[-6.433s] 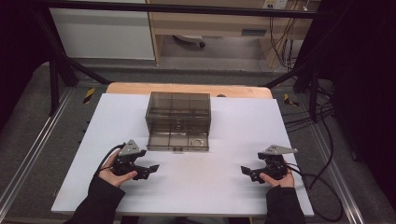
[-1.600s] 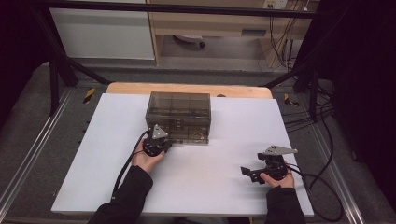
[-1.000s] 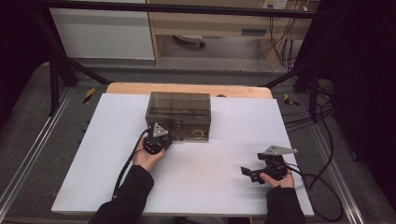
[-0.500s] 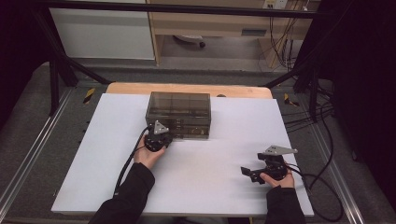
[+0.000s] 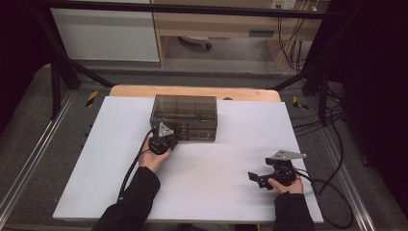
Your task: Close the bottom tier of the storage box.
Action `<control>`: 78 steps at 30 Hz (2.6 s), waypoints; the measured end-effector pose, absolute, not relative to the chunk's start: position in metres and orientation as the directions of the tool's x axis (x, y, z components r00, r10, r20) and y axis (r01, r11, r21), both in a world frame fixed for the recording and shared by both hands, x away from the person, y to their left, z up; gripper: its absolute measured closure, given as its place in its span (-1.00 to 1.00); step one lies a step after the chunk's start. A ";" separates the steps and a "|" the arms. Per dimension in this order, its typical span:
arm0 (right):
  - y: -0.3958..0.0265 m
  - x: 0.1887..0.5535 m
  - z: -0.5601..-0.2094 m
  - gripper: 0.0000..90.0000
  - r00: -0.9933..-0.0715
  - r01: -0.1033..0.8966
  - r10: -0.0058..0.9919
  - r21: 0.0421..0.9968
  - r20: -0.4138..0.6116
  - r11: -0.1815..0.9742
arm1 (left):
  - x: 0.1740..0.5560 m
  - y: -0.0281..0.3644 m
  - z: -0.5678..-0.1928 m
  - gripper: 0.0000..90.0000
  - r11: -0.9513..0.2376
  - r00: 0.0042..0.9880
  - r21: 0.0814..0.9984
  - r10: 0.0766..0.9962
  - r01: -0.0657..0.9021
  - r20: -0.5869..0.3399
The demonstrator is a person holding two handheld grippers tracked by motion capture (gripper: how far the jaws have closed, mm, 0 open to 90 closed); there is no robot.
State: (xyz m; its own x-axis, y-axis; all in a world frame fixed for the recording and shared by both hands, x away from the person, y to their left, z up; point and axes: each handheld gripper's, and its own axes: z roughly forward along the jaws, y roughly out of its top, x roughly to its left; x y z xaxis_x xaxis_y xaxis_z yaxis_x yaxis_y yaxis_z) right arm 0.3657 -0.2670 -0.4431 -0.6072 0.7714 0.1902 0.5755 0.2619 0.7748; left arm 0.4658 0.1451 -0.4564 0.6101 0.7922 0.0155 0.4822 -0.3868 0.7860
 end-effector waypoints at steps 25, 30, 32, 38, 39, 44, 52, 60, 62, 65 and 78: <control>-0.267 0.365 -0.443 -0.98 -0.607 0.578 0.771 0.773 0.194 0.261 | 0.471 0.143 -0.456 1.00 -0.388 0.592 0.794 0.805 0.468 0.044; -0.267 0.365 -0.443 -0.98 -0.607 0.577 0.771 0.773 0.192 0.262 | 0.468 0.144 -0.454 1.00 -0.395 0.604 0.791 0.796 0.468 0.040; -0.267 0.365 -0.443 -0.98 -0.607 0.577 0.771 0.773 0.193 0.261 | 0.465 0.145 -0.451 0.99 -0.399 0.609 0.790 0.792 0.467 0.040; -0.267 0.365 -0.443 -0.98 -0.606 0.578 0.771 0.773 0.194 0.260 | 0.453 0.153 -0.442 0.95 -0.392 0.629 0.791 0.778 0.471 0.011; -0.267 0.365 -0.443 -0.98 -0.606 0.578 0.771 0.773 0.194 0.260 | 0.452 0.154 -0.441 0.94 -0.392 0.631 0.789 0.776 0.473 0.007; -0.267 0.365 -0.443 -0.98 -0.606 0.578 0.771 0.773 0.194 0.260 | 0.442 0.162 -0.437 0.79 -0.390 0.641 0.791 0.768 0.471 -0.003; -0.266 0.365 -0.443 -0.98 -0.607 0.579 0.771 0.773 0.196 0.259 | 0.427 0.179 -0.437 0.39 -0.398 0.657 0.788 0.754 0.470 -0.011; -0.266 0.366 -0.444 -0.98 -0.609 0.578 0.770 0.772 0.191 0.266 | 0.414 0.192 -0.433 -0.11 -0.410 0.668 0.789 0.744 0.459 -0.002; -0.266 0.366 -0.444 -0.98 -0.608 0.579 0.771 0.771 0.192 0.264 | 0.410 0.196 -0.432 -0.23 -0.410 0.668 0.790 0.744 0.456 0.000; -0.266 0.365 -0.444 -0.98 -0.609 0.578 0.770 0.772 0.193 0.264 | 0.405 0.202 -0.432 -0.38 -0.407 0.674 0.790 0.739 0.459 -0.011; -0.266 0.366 -0.444 -0.98 -0.609 0.579 0.769 0.771 0.191 0.267 | 0.382 0.235 -0.438 -0.77 -0.421 0.653 0.782 0.757 0.459 0.024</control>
State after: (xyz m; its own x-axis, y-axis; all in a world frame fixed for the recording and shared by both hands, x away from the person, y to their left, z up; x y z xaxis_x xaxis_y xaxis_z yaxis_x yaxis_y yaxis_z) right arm 0.3656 -0.2657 -0.4442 -0.6095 0.7694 0.1914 0.5786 0.2667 0.7708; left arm 0.3817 0.2354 -0.4382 0.6530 0.7570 0.0238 0.4595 -0.4210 0.7821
